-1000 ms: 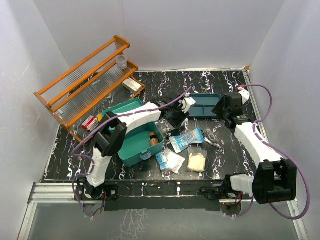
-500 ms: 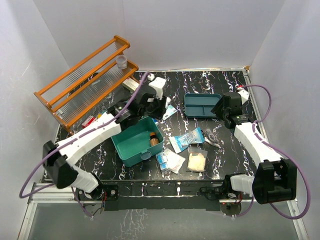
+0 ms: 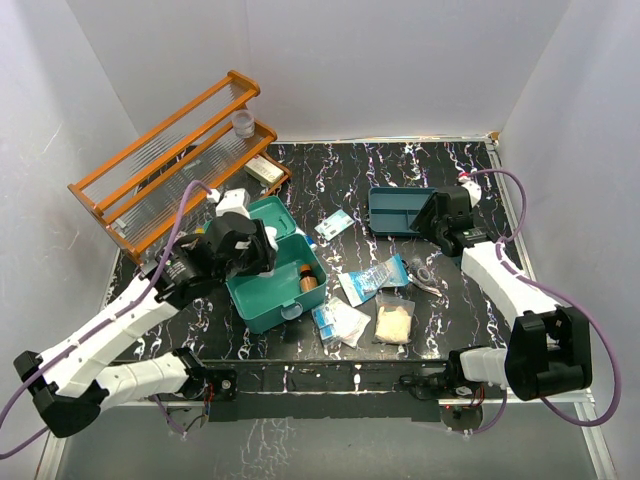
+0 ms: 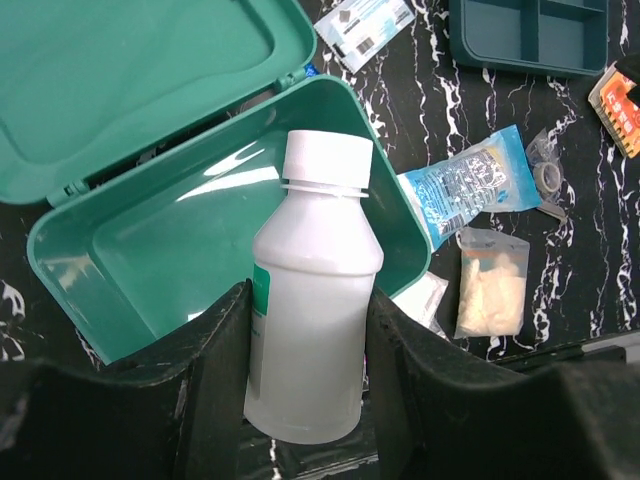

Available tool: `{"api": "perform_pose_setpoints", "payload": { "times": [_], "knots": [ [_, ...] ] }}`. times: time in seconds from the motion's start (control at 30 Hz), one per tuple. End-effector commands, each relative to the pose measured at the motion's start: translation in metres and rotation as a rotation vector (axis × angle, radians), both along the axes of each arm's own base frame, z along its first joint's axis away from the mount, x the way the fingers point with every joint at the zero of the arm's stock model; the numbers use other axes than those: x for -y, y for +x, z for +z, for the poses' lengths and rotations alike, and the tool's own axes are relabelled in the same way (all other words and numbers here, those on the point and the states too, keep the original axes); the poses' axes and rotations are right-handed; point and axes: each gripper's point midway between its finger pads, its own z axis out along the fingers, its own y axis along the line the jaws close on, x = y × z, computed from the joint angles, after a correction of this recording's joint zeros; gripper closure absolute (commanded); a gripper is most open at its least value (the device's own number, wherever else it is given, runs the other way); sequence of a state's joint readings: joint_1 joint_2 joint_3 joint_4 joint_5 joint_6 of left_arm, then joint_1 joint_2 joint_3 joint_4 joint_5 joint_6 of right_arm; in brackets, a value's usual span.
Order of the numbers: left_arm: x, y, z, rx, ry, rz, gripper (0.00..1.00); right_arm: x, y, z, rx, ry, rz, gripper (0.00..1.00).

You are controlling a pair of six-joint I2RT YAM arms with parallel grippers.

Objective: Organize the medicine kit

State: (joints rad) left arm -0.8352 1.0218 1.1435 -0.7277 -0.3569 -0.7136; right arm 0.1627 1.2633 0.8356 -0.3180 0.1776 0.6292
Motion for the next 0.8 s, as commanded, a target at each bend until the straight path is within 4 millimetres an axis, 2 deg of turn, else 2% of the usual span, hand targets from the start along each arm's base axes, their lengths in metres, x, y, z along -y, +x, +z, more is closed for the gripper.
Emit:
{"api": "perform_pose_setpoints", "payload": {
  "times": [0.0,0.17,0.33,0.53,0.77],
  "knots": [
    [-0.005,-0.003,-0.02,-0.072,-0.038,0.121,0.73,-0.006,0.011,0.02,0.055,0.014,0.004,0.52],
    [-0.006,0.002,-0.053,-0.117,-0.027,0.209,0.73,-0.014,0.009,0.02,0.05,0.015,0.02,0.52],
    [-0.006,0.011,-0.081,-0.107,-0.085,0.319,0.74,-0.027,0.005,0.012,0.028,0.008,0.056,0.52],
    [0.009,0.011,-0.112,-0.122,-0.133,0.273,0.74,-0.022,-0.002,0.01,0.01,-0.008,0.036,0.52],
    [0.016,0.019,-0.137,-0.121,-0.112,0.263,0.73,-0.021,-0.006,0.016,0.012,-0.001,0.032,0.51]
  ]
}}
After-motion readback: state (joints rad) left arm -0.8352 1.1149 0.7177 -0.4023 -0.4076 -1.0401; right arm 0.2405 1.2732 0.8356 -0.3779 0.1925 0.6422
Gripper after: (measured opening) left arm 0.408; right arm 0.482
